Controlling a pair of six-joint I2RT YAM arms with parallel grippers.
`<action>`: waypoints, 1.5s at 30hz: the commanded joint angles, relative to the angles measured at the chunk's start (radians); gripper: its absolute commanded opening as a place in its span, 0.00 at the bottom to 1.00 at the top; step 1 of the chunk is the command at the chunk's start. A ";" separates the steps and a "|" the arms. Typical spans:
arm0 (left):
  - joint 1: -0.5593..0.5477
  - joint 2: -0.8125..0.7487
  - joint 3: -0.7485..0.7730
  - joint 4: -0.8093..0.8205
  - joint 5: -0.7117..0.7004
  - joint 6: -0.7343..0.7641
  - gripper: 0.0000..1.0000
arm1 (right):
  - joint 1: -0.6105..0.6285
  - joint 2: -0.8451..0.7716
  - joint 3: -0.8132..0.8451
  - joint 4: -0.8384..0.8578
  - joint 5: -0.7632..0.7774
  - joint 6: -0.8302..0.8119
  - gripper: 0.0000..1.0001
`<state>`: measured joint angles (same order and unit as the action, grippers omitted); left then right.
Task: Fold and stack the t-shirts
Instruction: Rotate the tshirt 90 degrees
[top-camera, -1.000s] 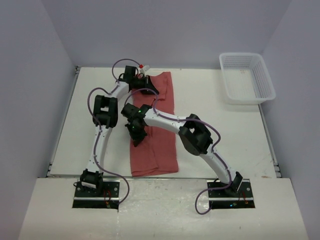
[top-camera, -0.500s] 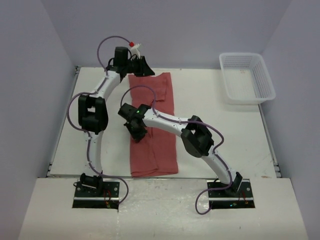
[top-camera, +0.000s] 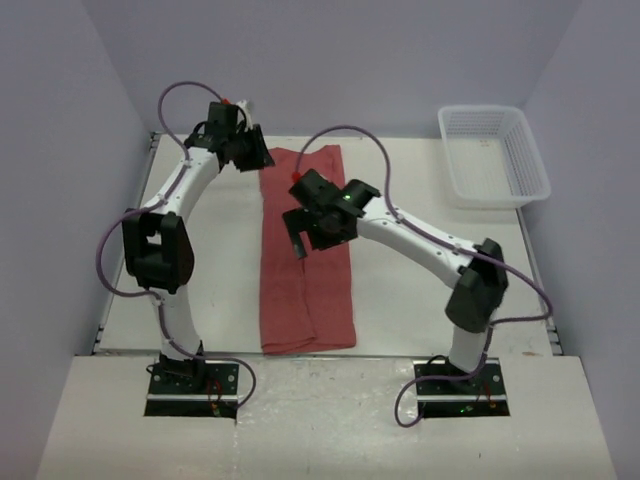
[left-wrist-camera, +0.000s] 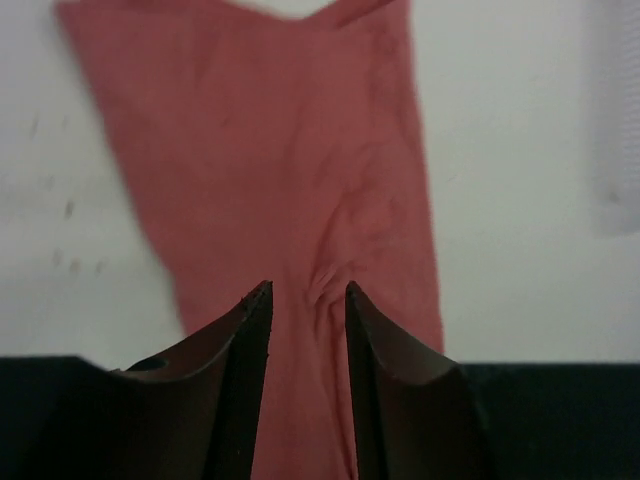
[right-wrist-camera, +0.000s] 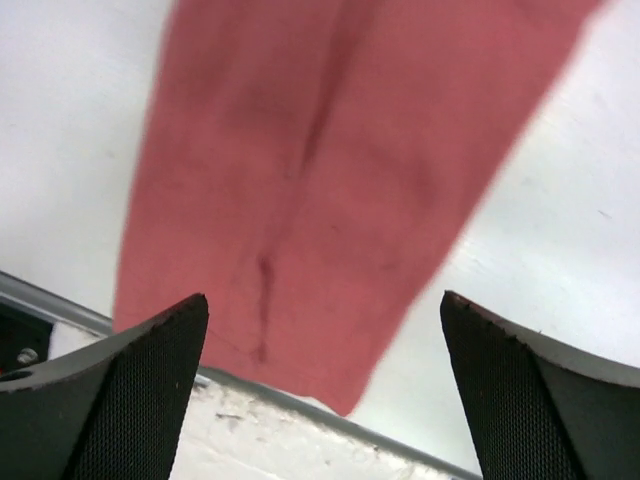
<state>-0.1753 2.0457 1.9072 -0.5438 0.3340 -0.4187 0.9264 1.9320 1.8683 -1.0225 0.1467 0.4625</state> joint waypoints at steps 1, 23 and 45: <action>-0.015 -0.281 -0.253 -0.099 -0.329 -0.078 0.41 | -0.059 -0.217 -0.264 0.019 0.048 0.062 0.99; -0.026 -1.107 -1.223 -0.185 -0.024 -0.226 0.59 | -0.113 -0.791 -1.301 0.732 -0.483 0.407 0.97; -0.044 -1.234 -1.335 -0.298 -0.076 -0.213 0.54 | -0.018 -0.576 -1.469 0.990 -0.403 0.613 0.79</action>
<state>-0.2123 0.8295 0.5579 -0.7994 0.2714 -0.6353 0.8871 1.2812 0.4374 -0.0471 -0.3187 1.0515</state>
